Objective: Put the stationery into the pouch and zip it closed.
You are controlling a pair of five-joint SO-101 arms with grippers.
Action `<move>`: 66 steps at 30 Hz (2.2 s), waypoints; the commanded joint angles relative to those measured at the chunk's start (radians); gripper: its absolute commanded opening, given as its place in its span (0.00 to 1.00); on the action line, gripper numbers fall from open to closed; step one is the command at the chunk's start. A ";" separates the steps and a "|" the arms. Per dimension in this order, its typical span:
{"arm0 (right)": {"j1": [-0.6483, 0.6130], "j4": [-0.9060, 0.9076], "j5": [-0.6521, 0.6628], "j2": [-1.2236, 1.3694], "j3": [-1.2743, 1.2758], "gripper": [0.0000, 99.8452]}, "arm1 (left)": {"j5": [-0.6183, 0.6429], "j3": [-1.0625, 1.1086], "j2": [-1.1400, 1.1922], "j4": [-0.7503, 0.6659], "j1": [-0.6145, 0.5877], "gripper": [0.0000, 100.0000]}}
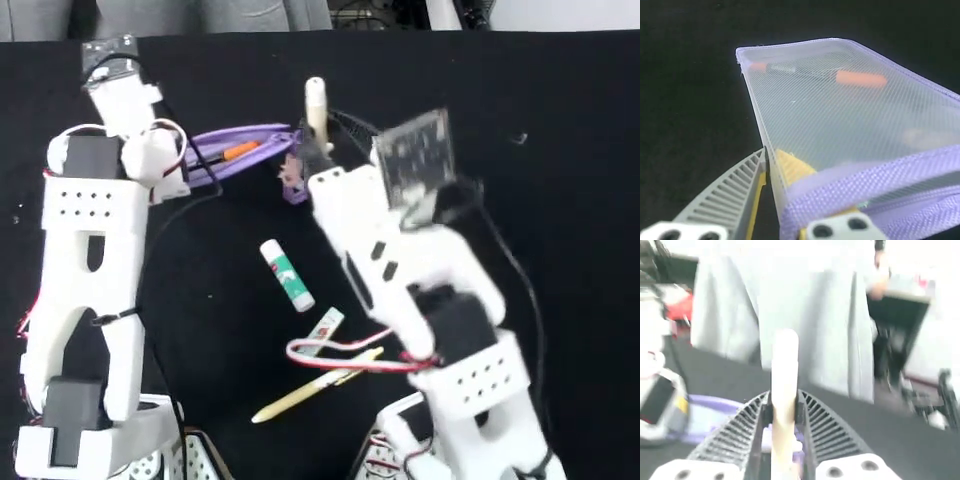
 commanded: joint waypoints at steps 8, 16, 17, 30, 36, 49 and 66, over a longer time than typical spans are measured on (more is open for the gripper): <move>-0.130 -0.638 -0.011 -0.166 0.349 0.01 | 0.046 -0.004 -0.005 0.009 0.102 0.03; -0.127 -0.945 -0.011 -0.130 0.524 0.01 | 0.046 -0.004 -0.005 0.009 0.104 0.03; -0.127 -0.977 -0.011 -0.104 0.536 0.01 | 0.046 -0.004 -0.005 0.009 0.104 0.03; -0.091 -1.260 -0.011 0.260 0.545 0.01 | 0.046 -0.004 0.002 0.009 0.099 0.03; -0.078 -1.221 -0.012 0.222 0.529 0.01 | 0.046 -0.004 -0.003 0.009 0.096 0.03; -0.081 -1.082 -0.012 0.300 0.552 0.01 | 0.046 -0.002 -0.003 0.014 0.093 0.03; -0.080 -1.083 -0.011 0.159 0.271 0.01 | 0.040 0.024 -0.003 0.008 0.116 0.03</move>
